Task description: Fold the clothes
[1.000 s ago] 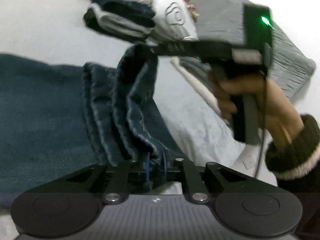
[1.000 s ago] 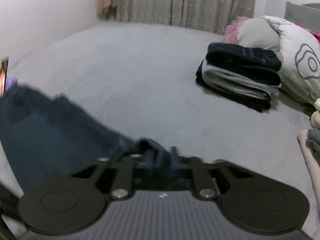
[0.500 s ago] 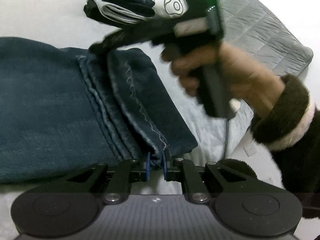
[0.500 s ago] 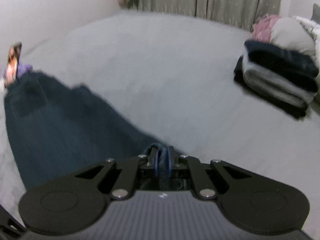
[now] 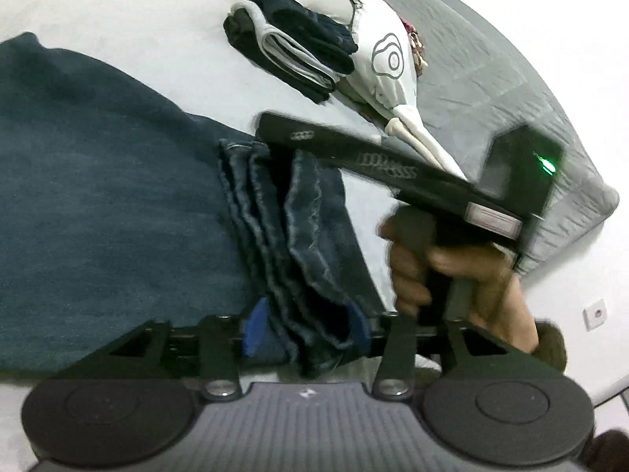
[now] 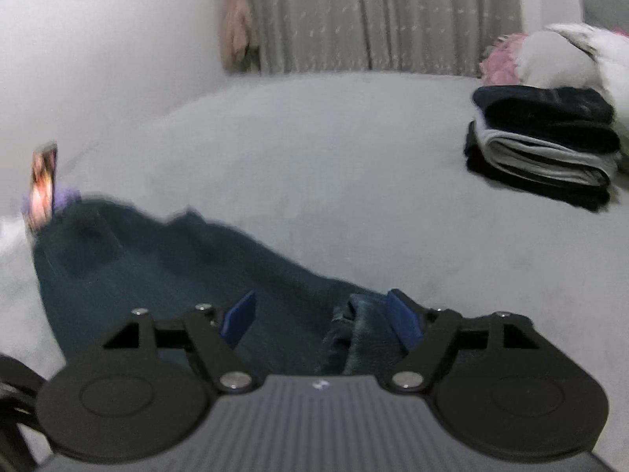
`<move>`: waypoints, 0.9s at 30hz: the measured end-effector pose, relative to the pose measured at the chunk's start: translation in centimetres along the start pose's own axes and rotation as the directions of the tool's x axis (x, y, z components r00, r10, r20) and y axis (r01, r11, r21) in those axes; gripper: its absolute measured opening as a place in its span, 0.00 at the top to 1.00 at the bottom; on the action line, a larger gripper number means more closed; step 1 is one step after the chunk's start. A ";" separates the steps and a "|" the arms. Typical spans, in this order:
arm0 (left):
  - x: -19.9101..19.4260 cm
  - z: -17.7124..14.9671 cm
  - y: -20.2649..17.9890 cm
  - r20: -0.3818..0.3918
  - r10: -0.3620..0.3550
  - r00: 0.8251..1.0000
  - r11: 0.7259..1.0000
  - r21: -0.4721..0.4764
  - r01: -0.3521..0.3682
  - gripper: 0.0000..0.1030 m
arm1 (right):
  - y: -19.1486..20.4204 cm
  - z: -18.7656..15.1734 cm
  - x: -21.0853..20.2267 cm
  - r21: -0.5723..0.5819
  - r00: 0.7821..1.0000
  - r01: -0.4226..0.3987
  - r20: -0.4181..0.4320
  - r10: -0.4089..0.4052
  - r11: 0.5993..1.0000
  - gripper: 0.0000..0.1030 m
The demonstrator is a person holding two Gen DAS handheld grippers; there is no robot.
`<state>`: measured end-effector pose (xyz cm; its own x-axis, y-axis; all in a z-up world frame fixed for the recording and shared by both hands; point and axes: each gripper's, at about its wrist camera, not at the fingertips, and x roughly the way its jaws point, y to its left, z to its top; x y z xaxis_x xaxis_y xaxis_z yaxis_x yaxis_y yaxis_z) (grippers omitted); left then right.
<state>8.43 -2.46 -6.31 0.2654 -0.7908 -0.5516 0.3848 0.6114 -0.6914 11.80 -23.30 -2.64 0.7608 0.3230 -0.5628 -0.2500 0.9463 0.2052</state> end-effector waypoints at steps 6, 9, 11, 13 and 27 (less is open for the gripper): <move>4.0 1.6 0.6 -0.061 0.001 0.998 0.998 -0.068 -0.005 0.42 | -6.0 -1.6 -6.0 0.215 0.994 0.043 0.089 -0.064 0.976 0.10; 4.9 1.6 0.3 -0.058 0.013 0.998 0.996 -0.084 -0.018 0.35 | -8.7 -3.3 -7.9 0.280 0.990 0.092 0.082 -0.119 0.956 0.09; 4.9 1.4 -0.1 -0.052 0.038 0.998 0.995 -0.085 -0.042 0.35 | -10.2 -4.5 -8.7 0.325 0.988 0.109 0.073 -0.139 0.940 0.09; 4.7 1.4 -0.5 -0.041 0.077 0.996 0.994 -0.080 -0.080 0.36 | -10.9 -5.4 -9.0 0.356 0.988 0.108 0.063 -0.139 0.928 0.09; 6.9 3.5 -2.3 -0.047 0.243 0.969 0.969 -0.036 -0.244 0.32 | -7.8 -4.2 -7.3 0.264 0.997 0.038 0.052 -0.054 0.964 0.09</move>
<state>12.43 -9.45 -6.93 0.3092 -0.6167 -0.7240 0.2759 0.7867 -0.5522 5.73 -32.92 -3.48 0.8031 0.2706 -0.5309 -0.0539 0.9203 0.3875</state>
